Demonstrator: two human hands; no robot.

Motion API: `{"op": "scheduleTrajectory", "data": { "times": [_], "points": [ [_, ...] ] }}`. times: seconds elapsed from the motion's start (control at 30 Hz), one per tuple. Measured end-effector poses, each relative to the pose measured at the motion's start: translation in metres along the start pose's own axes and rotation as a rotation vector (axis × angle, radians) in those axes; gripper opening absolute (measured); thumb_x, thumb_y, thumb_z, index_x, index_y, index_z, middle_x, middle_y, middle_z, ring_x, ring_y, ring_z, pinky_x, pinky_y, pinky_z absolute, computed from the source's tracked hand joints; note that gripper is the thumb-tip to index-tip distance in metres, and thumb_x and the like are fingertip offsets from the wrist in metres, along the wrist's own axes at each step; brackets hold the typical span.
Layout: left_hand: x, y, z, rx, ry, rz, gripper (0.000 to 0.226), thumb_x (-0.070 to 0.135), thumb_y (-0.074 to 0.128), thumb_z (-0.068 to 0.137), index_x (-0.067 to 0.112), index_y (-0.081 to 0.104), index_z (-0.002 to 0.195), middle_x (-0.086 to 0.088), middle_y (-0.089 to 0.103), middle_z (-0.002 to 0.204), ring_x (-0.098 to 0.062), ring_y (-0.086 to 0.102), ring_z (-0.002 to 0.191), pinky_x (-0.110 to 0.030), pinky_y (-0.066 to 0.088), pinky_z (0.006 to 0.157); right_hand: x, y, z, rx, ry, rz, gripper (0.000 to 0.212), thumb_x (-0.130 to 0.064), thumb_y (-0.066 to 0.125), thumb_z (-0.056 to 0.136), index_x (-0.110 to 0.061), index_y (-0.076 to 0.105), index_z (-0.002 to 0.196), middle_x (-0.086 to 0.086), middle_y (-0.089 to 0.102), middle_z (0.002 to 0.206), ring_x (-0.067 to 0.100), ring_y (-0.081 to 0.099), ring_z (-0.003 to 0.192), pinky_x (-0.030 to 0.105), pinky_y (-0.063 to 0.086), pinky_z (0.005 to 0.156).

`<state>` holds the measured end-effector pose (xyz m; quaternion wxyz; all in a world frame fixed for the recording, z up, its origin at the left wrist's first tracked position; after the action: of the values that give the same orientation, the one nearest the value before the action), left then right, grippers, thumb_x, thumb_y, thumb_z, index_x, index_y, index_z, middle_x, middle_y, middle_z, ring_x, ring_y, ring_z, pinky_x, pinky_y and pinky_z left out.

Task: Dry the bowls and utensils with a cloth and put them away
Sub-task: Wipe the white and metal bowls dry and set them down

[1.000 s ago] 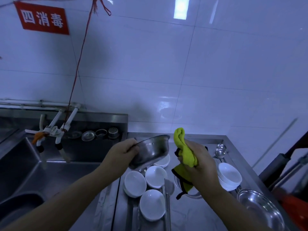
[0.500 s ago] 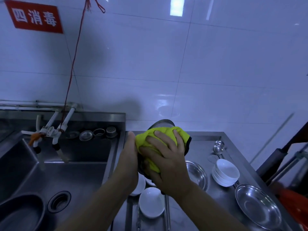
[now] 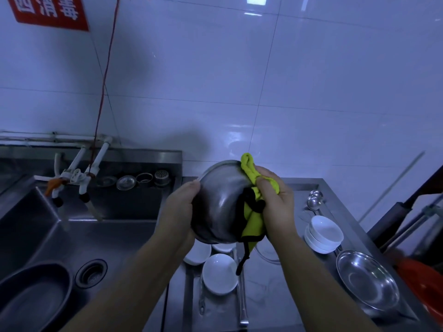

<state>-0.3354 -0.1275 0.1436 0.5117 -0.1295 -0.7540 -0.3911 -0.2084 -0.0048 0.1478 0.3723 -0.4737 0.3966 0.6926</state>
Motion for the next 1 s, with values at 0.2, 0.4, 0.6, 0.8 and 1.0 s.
{"op": "scheduleTrajectory", "data": {
  "times": [0.2,0.4,0.6,0.8,1.0],
  "points": [
    [-0.008,-0.003,0.011,0.001,-0.201,-0.278,0.045,0.033,0.035,0.1,0.0,0.056,0.123,-0.02,0.062,0.121,-0.032,0.057,0.113,-0.041,0.047,0.089,0.006,0.001,-0.027,0.07,-0.257,-0.248,0.047,-0.031,0.051,0.078,-0.044,0.054,0.123,-0.011,0.047,0.14,0.003,0.042,0.13,0.015,0.033,0.105],
    [-0.019,-0.005,0.011,-0.099,-0.241,-0.257,0.049,0.033,0.028,0.101,-0.002,0.05,0.128,-0.024,0.06,0.123,-0.033,0.056,0.116,-0.042,0.049,0.089,0.005,0.008,-0.027,0.022,-0.305,-0.486,0.056,-0.043,0.044,0.077,-0.036,0.047,0.132,-0.019,0.036,0.143,0.01,0.033,0.134,0.036,0.029,0.113],
    [-0.019,0.0,0.006,-0.184,-0.222,-0.173,0.041,0.026,0.032,0.101,-0.001,0.053,0.124,-0.021,0.068,0.11,-0.029,0.068,0.095,-0.039,0.057,0.078,-0.022,0.031,-0.001,-0.254,-0.441,-0.866,0.064,-0.05,0.036,0.084,-0.022,0.046,0.141,0.001,0.038,0.151,0.022,0.032,0.14,0.045,0.024,0.114],
    [-0.013,0.004,0.013,-0.181,-0.308,-0.287,0.045,0.032,0.033,0.1,0.001,0.055,0.123,-0.016,0.067,0.109,-0.024,0.066,0.094,-0.035,0.056,0.076,-0.015,0.052,-0.036,-0.412,-0.925,-0.984,0.047,-0.018,0.054,0.085,-0.017,0.054,0.132,0.004,0.047,0.145,0.031,0.037,0.137,0.054,0.035,0.101],
    [-0.013,0.002,0.011,-0.227,-0.339,-0.395,0.049,0.029,0.034,0.099,-0.003,0.071,0.091,-0.017,0.07,0.099,-0.023,0.071,0.078,-0.031,0.059,0.062,0.003,0.024,-0.056,-0.426,-1.227,-1.01,0.044,-0.011,0.059,0.084,-0.016,0.053,0.127,0.001,0.045,0.141,0.027,0.037,0.136,0.056,0.029,0.108]
  ]
}}
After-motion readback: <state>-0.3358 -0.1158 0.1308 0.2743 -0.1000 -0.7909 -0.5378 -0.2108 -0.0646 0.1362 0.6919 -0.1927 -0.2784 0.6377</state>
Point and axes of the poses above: each hand's wrist, its own z-axis towards the middle knuckle, its own y-axis out of the palm, x = y × z, the point moved 5 cm from there along z, towards the middle knuckle
